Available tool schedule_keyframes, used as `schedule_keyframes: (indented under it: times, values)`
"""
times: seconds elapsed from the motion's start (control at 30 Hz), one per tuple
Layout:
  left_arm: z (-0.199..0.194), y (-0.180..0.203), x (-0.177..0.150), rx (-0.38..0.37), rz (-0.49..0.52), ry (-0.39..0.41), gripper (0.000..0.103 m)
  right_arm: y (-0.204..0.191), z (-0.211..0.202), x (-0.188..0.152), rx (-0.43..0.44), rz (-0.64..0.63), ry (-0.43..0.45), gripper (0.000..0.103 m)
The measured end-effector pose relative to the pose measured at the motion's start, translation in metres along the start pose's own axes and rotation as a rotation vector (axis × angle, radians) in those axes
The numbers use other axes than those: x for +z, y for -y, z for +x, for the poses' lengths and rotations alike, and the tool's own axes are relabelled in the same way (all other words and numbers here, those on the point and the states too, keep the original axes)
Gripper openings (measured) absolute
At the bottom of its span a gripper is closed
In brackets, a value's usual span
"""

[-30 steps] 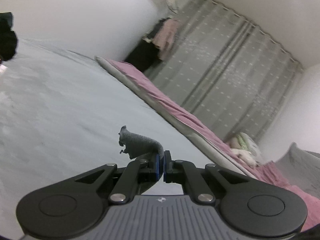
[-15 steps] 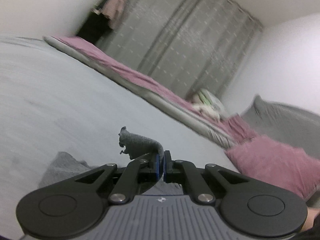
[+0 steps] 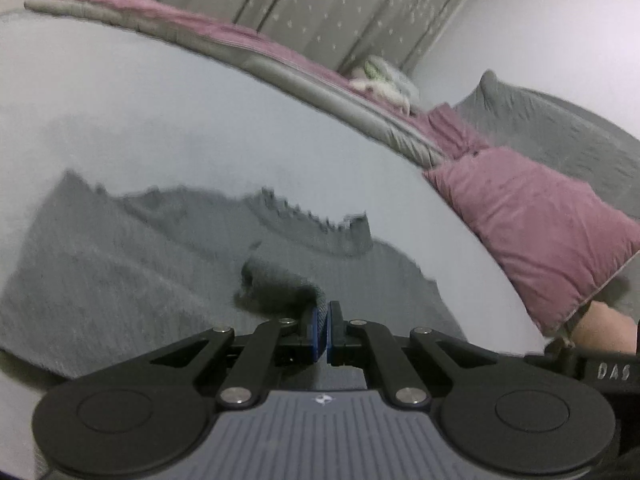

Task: Fold clothes
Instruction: 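Lift the cuff with the left gripper, lay it across the body, open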

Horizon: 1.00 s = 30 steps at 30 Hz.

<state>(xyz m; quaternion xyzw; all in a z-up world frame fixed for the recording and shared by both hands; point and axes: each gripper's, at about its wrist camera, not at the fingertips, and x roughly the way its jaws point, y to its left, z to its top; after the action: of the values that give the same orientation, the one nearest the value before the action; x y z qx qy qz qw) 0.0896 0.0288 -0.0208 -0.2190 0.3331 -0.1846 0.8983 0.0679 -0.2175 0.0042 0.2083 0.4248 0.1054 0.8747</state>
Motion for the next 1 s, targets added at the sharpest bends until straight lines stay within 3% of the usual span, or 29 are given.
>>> schedule_keyframes:
  times: [0.2,0.33,0.43,0.5,0.6,1.0]
  values:
    - [0.010,-0.004,-0.010,0.021,-0.007,-0.104,0.002,0.000,0.001,0.000,0.002,-0.003,-0.006,0.078]
    - [0.009,-0.005,-0.011,0.015,-0.007,-0.128,0.003,0.000,0.002,0.000,0.002,-0.003,-0.010,0.078]
    - [0.005,-0.006,-0.008,0.002,-0.020,-0.141,0.009,0.000,0.004,-0.001,0.005,-0.002,-0.015,0.079]
    - [0.000,-0.007,-0.006,-0.009,-0.024,-0.147,0.019,-0.001,0.006,-0.001,0.007,0.002,-0.017,0.079]
    - [-0.005,-0.006,-0.002,-0.011,-0.014,-0.146,0.025,-0.002,0.008,-0.001,0.012,0.007,-0.019,0.080]
    - [-0.038,-0.027,0.015,0.054,0.019,-0.080,0.026,-0.018,0.020,-0.005,0.064,-0.003,-0.013,0.080]
